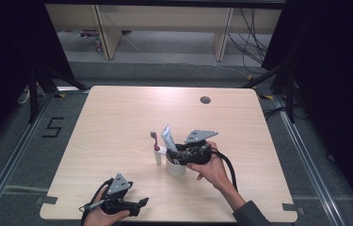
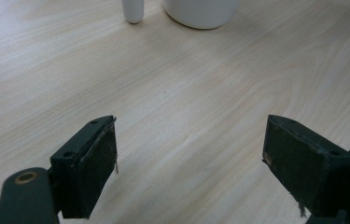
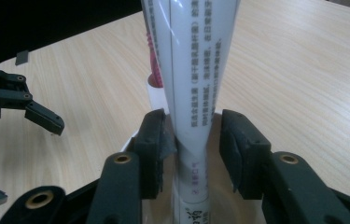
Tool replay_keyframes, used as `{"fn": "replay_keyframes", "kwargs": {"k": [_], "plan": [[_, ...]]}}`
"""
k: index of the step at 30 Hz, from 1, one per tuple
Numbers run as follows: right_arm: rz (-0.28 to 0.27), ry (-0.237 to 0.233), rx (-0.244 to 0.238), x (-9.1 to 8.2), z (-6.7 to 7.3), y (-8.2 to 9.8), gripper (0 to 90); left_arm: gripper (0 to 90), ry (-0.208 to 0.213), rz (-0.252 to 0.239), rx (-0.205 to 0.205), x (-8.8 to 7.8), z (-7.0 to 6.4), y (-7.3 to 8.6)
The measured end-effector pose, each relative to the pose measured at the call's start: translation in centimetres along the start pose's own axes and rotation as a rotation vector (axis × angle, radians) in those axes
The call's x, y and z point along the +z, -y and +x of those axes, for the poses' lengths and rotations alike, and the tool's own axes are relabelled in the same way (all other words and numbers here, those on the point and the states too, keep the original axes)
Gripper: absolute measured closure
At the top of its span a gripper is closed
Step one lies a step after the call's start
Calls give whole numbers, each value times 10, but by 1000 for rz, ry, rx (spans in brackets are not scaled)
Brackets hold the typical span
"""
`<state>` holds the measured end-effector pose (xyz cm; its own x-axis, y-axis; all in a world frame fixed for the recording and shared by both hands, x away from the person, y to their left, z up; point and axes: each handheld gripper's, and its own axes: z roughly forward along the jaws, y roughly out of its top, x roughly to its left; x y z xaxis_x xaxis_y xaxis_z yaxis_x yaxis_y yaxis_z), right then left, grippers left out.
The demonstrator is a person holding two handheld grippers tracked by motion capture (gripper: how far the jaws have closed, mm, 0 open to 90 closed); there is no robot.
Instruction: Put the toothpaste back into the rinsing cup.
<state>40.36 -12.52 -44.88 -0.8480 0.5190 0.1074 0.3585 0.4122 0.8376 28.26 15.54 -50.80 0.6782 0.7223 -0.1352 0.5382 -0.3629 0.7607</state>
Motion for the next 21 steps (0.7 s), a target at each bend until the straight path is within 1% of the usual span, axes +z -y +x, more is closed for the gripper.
{"fn": "replay_keyframes", "kwargs": {"k": [1,2,3,4,5,6,7,8,9,10,11,12,13,14,15,16,17,18,19,20,21], "plan": [[-6,-16,13,1,0,0,589,173,1,1,1,0,0,0],[-5,-26,-3,0,-1,0,585,174,5,7,3,0,0,1],[-9,-15,11,-1,0,0,581,174,4,10,3,0,0,1],[-6,2,2,-3,-1,-1,575,173,4,4,-1,0,0,0],[-20,-9,15,-2,0,-1,564,174,-1,2,0,0,0,0],[-16,3,7,-5,-1,-2,559,173,0,0,0,0,0,0],[-18,5,15,-6,-1,-2,554,174,3,2,2,0,0,0],[-19,8,9,-7,-2,-2,549,173,4,1,2,0,0,1],[-33,15,5,-8,-3,-3,547,174,3,4,2,0,0,0],[-19,3,42,-10,-1,-3,545,174,-2,0,2,0,0,0],[-26,2,30,-11,-2,-3,539,174,-1,1,3,0,1,0],[-37,10,16,-12,-3,-3,532,174,0,4,4,-1,1,0],[-38,8,18,-13,-4,-4,527,174,-1,3,2,-1,0,0],[-39,5,34,-14,-3,-4,518,174,5,-5,-3,0,0,0],[-36,8,37,-16,-3,-4,509,173,8,-4,-1,0,0,0],[-48,20,33,-17,-4,-4,504,174,3,-3,-1,0,1,0],[-52,16,27,-19,-5,-5,493,173,-1,4,3,-1,1,-1],[-58,21,39,-20,-5,-5,480,174,-2,5,4,-1,1,0],[-51,15,32,-22,-6,-5,473,174,2,2,4,-1,0,0],[-58,7,56,-23,-5,-4,468,174,8,0,1,-2,0,0],[-55,5,66,-25,-6,-4,466,174,6,0,1,-2,1,-1]]}}
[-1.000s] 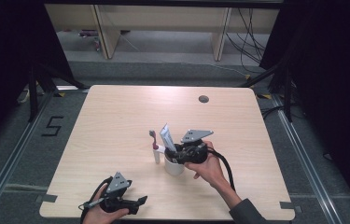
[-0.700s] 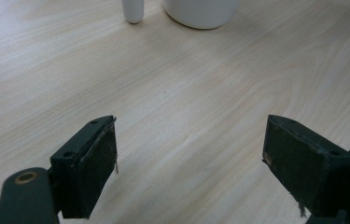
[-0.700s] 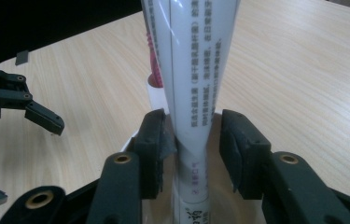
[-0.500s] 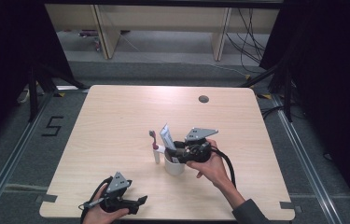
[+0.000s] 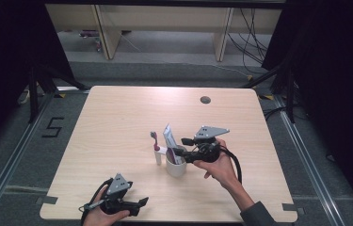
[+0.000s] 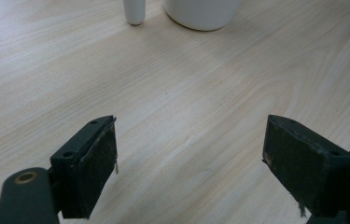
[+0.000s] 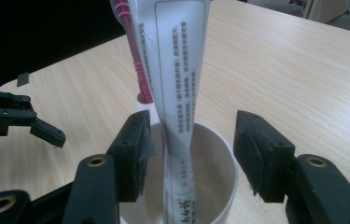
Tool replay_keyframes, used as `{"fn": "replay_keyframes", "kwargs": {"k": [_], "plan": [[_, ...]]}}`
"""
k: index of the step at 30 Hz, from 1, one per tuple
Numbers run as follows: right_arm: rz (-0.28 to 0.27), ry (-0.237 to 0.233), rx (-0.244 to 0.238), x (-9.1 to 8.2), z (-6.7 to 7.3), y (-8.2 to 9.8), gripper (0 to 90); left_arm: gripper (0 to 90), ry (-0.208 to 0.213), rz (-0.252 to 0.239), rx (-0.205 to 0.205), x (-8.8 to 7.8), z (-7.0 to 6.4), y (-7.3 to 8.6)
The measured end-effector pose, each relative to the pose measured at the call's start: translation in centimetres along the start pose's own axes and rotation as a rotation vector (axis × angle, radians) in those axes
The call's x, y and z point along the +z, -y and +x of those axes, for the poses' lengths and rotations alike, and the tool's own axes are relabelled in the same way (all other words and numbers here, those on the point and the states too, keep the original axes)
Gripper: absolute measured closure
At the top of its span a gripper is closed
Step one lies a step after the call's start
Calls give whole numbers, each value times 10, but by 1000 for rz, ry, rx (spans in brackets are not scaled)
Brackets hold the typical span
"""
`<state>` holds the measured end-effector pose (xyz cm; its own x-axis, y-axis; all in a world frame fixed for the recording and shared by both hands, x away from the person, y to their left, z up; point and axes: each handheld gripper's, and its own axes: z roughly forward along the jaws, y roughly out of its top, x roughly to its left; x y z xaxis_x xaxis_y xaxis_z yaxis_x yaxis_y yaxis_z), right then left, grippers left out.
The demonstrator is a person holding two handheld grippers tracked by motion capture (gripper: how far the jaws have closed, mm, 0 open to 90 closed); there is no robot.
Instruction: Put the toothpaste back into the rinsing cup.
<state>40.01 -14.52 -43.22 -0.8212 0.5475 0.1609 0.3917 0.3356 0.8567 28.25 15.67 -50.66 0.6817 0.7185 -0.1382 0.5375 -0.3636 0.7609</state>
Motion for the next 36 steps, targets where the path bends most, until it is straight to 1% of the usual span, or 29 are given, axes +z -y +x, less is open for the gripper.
{"fn": "replay_keyframes", "kwargs": {"k": [1,2,4,5,6,7,9,11,13,14,15,16,17,18,20,21,23,24,25,26,27,28,30,31,32,33,34,35,36], "plan": [[-11,13,-11,-2,-1,0,459,174,-4,-2,-5,0,0,0],[-12,10,-10,-4,-2,0,455,174,-7,-2,-3,0,0,0],[-20,4,7,-6,-2,0,455,174,2,2,2,0,0,0],[-24,10,-9,-7,-4,0,452,174,-3,-2,-2,0,0,0],[-33,21,-7,-9,-4,0,450,174,-6,0,0,0,0,0],[-26,25,-6,-11,-5,0,448,174,-8,2,1,0,0,0],[-44,12,-12,-13,-7,0,437,174,0,-1,-1,0,0,0],[-46,36,7,-17,-7,1,429,174,1,-7,-3,0,1,0],[-49,41,16,-21,-8,1,410,173,-8,-5,-6,0,1,0],[-40,45,14,-24,-9,1,403,174,-11,-3,-4,0,1,0],[-40,48,27,-25,-8,2,400,174,-10,-4,-5,0,1,0],[-52,51,11,-26,-11,2,396,173,-11,-3,-5,0,1,0],[-38,61,29,-30,-10,2,391,174,-11,-3,-2,0,1,0],[-51,53,25,-32,-13,3,386,174,-10,-4,-4,0,1,0],[-56,75,20,-36,-15,4,375,174,-9,-2,-3,0,1,0],[-51,72,39,-39,-14,5,373,173,-10,-3,-4,0,1,0],[-55,74,47,-41,-15,6,362,174,-14,-4,-2,-1,1,0],[-56,86,28,-44,-17,6,361,173,-3,-8,-9,-1,1,0],[-53,77,55,-45,-16,7,356,174,-5,-10,-7,-1,1,0],[-53,89,35,-47,-18,7,348,173,-5,-12,-9,-1,1,0],[-55,85,37,-49,-19,8,345,173,-5,-10,-7,-1,2,-1],[-46,94,59,-51,-19,9,345,173,-5,-11,-8,-1,2,0],[-51,98,45,-53,-21,11,341,173,-5,-10,-6,-1,2,-1],[-57,119,47,-54,-21,12,338,173,-4,-27,-25,0,0,-1],[-45,100,81,-56,-21,14,336,173,-5,-29,-28,0,0,-1],[-47,118,46,-58,-23,14,333,173,-7,-30,-28,0,0,-1],[-49,100,66,-58,-24,15,327,173,-7,-24,-19,-1,0,-1],[-46,117,65,-61,-24,16,322,173,-7,-14,-10,-2,1,-1],[-50,104,67,-61,-26,17,316,173,-5,-19,-7,-1,2,-1]]}}
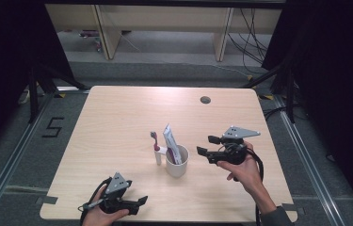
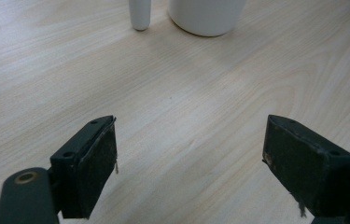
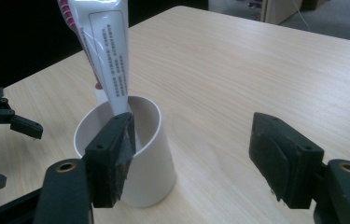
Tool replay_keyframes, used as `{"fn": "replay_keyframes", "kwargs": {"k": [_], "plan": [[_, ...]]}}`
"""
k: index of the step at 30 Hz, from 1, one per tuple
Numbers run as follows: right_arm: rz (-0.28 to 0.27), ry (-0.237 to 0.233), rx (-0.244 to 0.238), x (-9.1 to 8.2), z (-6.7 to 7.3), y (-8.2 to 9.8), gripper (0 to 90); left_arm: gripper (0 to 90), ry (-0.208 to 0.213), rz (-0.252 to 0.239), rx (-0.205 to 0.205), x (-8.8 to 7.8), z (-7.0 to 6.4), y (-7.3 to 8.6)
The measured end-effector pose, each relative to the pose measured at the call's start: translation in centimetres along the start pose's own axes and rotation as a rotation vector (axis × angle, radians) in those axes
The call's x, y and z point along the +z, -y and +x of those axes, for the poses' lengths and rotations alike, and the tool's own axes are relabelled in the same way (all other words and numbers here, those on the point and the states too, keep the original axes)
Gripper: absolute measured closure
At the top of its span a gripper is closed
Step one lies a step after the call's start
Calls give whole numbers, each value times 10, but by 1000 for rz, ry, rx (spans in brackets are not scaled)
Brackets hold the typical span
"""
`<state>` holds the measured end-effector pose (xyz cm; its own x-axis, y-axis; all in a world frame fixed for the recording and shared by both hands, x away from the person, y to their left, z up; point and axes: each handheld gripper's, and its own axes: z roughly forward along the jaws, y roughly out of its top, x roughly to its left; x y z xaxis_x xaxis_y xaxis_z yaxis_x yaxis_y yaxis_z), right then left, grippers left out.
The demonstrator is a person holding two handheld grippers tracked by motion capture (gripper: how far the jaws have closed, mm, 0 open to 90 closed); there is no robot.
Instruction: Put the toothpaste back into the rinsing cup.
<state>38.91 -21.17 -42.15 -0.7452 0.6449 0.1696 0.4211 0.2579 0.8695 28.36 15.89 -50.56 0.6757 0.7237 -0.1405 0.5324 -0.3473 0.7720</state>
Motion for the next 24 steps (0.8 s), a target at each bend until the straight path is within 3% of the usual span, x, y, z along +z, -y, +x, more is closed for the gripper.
{"fn": "replay_keyframes", "kwargs": {"k": [1,2,8,9,10,15,16,17,19,20,21,22,24], "plan": [[3,15,9,-2,0,1,307,173,-4,-11,-16,1,-1,0],[0,26,-8,-3,-2,2,303,173,-4,1,-2,0,0,0],[24,33,23,-10,-3,11,259,169,-8,-16,-22,0,-2,-1],[22,26,35,-10,-3,13,253,169,-9,-17,-22,-1,-2,-1],[29,31,10,-11,-5,14,245,168,-10,-19,-22,-1,-2,-1],[29,51,47,-16,-6,22,221,163,-11,-11,-3,-2,0,-2],[32,53,33,-18,-7,23,218,162,-11,-10,-3,-2,0,-2],[44,52,67,-20,-5,24,219,161,-10,-10,-4,-2,0,-2],[34,60,36,-21,-8,27,215,160,-5,-30,-30,-1,-2,-2],[35,63,57,-23,-6,28,214,159,-4,-31,-31,-1,-2,-3],[38,68,42,-25,-8,30,213,159,-5,-29,-28,-2,-1,-3],[38,64,76,-27,-6,31,212,158,-5,-26,-26,-2,-1,-3],[35,74,57,-28,-7,34,208,158,-8,-36,-36,-2,-2,-2]]}}
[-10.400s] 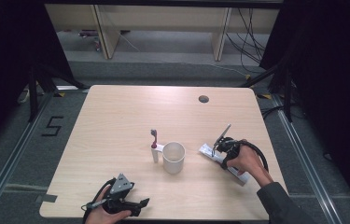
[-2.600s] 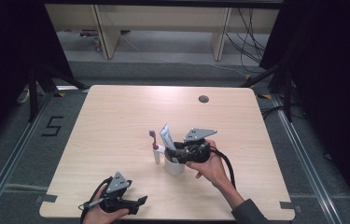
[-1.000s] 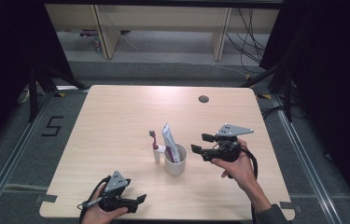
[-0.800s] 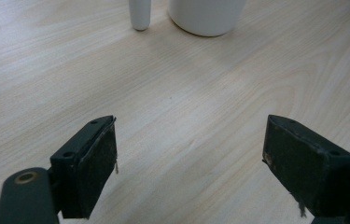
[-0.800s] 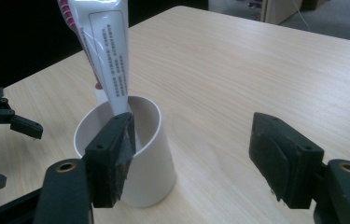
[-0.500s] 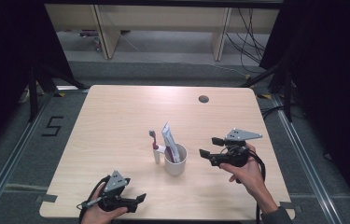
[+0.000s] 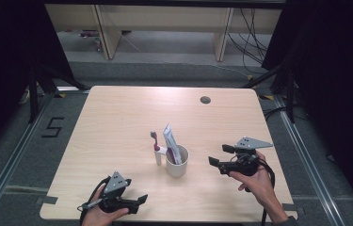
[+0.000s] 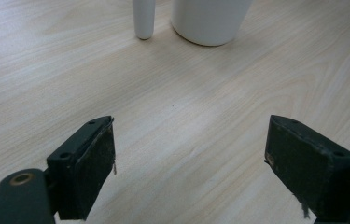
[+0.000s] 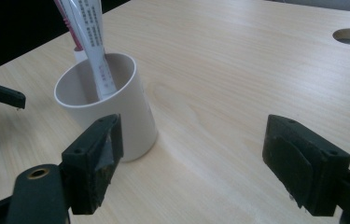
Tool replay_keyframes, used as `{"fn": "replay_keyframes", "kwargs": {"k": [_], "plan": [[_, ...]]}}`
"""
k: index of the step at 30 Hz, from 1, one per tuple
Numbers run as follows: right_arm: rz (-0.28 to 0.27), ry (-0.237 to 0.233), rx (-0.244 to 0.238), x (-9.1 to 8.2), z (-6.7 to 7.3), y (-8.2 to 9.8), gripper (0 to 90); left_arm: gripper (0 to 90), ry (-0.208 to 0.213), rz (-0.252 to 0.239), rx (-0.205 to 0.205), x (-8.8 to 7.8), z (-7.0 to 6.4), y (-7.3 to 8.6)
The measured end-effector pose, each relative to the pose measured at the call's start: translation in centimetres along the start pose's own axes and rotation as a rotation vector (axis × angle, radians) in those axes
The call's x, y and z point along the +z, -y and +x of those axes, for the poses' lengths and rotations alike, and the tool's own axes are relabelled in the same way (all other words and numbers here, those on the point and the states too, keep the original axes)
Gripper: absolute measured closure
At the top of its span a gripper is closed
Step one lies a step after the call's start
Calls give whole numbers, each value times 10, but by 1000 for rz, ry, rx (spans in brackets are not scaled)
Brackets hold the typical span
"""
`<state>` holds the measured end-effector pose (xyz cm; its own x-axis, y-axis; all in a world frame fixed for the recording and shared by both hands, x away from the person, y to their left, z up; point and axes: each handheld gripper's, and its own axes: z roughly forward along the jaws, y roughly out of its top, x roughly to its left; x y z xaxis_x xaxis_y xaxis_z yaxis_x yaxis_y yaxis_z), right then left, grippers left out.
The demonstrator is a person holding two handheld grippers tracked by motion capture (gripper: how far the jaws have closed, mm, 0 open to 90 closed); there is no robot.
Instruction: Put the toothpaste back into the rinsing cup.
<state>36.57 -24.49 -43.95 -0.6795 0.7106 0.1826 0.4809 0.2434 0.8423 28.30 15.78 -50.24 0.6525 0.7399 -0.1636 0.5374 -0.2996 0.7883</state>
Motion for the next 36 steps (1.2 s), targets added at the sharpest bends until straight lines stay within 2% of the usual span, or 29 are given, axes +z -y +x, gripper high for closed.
{"fn": "replay_keyframes", "kwargs": {"k": [1,3,4,5,6,7,9,10,11,14,15,16,17,18,19,20,21,23,25,26,27,28,29,31,32,33,34,35,36], "plan": [[2,-12,5,-2,0,2,207,158,0,15,19,-1,2,0],[4,-2,-12,-4,-2,5,206,157,-3,12,25,-1,2,0],[13,-4,6,-6,0,7,203,157,3,9,21,-1,2,-1],[7,1,-7,-6,-2,9,203,157,3,10,23,-1,2,-1],[14,-1,7,-8,-1,11,203,157,3,0,7,0,0,-1],[12,8,-13,-9,-3,13,202,157,6,2,10,-1,1,0],[17,7,-6,-10,-4,16,202,157,1,12,18,-1,2,0],[18,6,4,-11,-4,18,201,157,3,-5,3,0,1,0],[14,8,-7,-11,-5,20,199,157,1,-1,7,0,2,0],[31,5,23,-15,-5,24,198,157,1,8,22,-1,2,1],[21,14,-5,-15,-7,25,198,157,-5,14,29,-2,2,1],[35,7,22,-17,-5,27,198,157,-5,12,26,-2,2,1],[34,15,1,-17,-6,27,198,157,3,3,18,-2,2,1],[27,12,8,-18,-5,29,198,157,2,-5,9,-2,2,1],[46,10,31,-19,-3,30,198,157,3,-4,8,-2,2,2],[36,16,9,-20,-5,31,198,157,0,-6,-1,-2,2,3],[38,10,35,-21,-3,34,198,157,-1,-4,-2,-2,1,4],[42,22,6,-23,-6,36,198,157,-4,-1,5,-3,1,3],[45,20,29,-26,-5,41,198,157,-6,10,24,-4,2,2],[46,14,45,-26,-4,43,199,157,-2,-4,9,-3,0,3],[56,17,44,-28,-5,45,199,157,-3,2,13,-3,1,3],[44,22,12,-28,-8,48,199,157,-1,1,13,-3,1,3],[48,29,12,-30,-8,50,199,157,-2,16,28,-4,2,3],[57,31,18,-32,-8,53,198,157,-8,13,24,-4,1,4],[53,26,40,-33,-6,55,197,157,-5,6,16,-3,1,4],[47,38,14,-35,-8,56,197,157,-5,3,12,-3,1,3],[58,36,43,-36,-6,57,196,157,-3,3,13,-3,1,3],[59,47,16,-38,-8,58,195,157,-1,2,14,-3,0,3],[55,44,15,-38,-8,59,194,157,-2,6,13,-3,0,3]]}}
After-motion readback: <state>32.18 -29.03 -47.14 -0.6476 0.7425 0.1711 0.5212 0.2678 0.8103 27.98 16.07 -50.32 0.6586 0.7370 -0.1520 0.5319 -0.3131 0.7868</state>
